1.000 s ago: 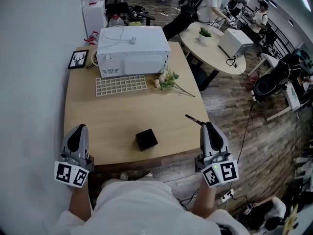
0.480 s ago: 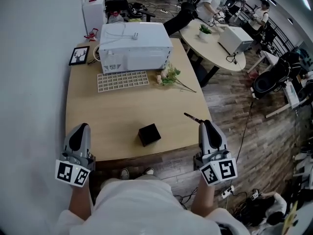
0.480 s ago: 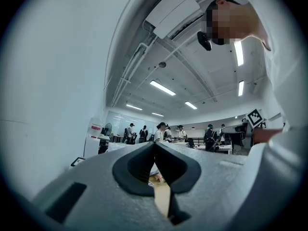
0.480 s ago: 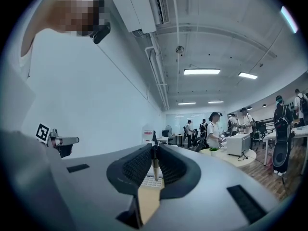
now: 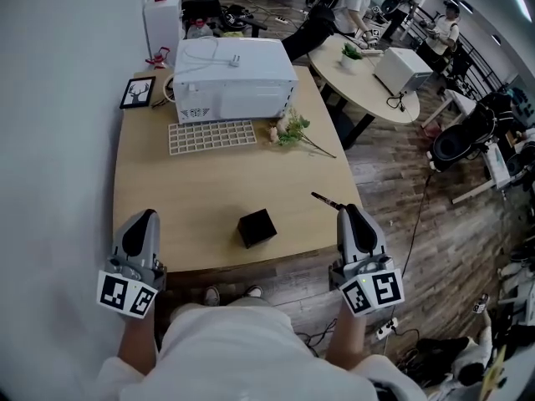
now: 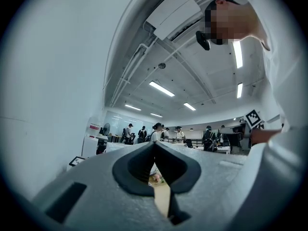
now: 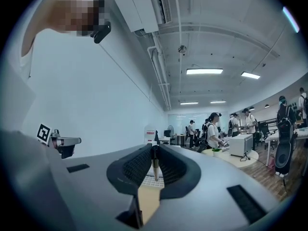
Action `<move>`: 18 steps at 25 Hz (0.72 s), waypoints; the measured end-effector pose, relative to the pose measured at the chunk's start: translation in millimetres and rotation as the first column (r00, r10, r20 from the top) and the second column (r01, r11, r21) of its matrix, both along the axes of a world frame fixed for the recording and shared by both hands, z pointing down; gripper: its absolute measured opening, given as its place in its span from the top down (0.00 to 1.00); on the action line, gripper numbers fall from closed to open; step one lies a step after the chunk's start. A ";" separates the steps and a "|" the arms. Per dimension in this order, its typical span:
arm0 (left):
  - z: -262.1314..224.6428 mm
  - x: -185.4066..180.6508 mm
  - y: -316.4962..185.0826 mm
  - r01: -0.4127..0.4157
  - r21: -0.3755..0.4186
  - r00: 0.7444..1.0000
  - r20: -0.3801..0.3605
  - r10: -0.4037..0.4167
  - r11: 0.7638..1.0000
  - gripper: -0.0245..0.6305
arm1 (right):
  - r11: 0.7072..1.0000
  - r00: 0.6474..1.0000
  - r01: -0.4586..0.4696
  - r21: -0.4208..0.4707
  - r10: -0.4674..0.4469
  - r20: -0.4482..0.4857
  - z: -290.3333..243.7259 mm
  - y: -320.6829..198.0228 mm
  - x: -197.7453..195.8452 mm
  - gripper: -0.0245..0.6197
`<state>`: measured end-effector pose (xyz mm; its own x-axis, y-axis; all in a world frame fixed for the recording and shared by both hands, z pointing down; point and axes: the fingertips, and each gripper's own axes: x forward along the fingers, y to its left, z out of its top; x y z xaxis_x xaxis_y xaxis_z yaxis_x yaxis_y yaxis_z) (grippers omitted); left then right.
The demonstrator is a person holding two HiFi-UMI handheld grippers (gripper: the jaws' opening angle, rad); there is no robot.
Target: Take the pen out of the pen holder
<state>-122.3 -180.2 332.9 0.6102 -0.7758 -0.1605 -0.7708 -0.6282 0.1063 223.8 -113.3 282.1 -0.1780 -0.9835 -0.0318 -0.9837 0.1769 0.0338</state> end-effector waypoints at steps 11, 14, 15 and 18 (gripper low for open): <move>1.2 -1.1 10.2 0.006 -0.009 1.000 0.002 -0.006 1.000 0.94 | 1.000 0.999 0.031 -0.003 -0.031 -0.013 0.8 5.2 -8.6 0.89; 2.4 1.0 11.7 0.004 -0.011 1.000 0.001 -0.004 1.000 0.94 | 0.999 0.999 0.035 -0.002 -0.035 -0.013 1.0 6.0 -9.0 0.89; 3.2 1.2 12.2 0.003 -0.013 1.000 0.000 -0.003 1.000 0.94 | 0.999 0.999 0.035 -0.002 -0.035 -0.013 1.4 6.5 -9.1 0.89; 7.0 1.8 14.5 0.005 -0.022 1.000 -0.003 -0.005 1.000 0.94 | 0.999 0.999 0.039 -0.009 -0.039 -0.013 3.4 9.0 -9.3 0.89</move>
<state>-120.5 -165.7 339.9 0.6060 -0.7821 -0.1452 -0.7734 -0.6220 0.1226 214.5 -104.3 285.5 -0.2161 -0.9762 -0.0202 -0.9756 0.2151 0.0452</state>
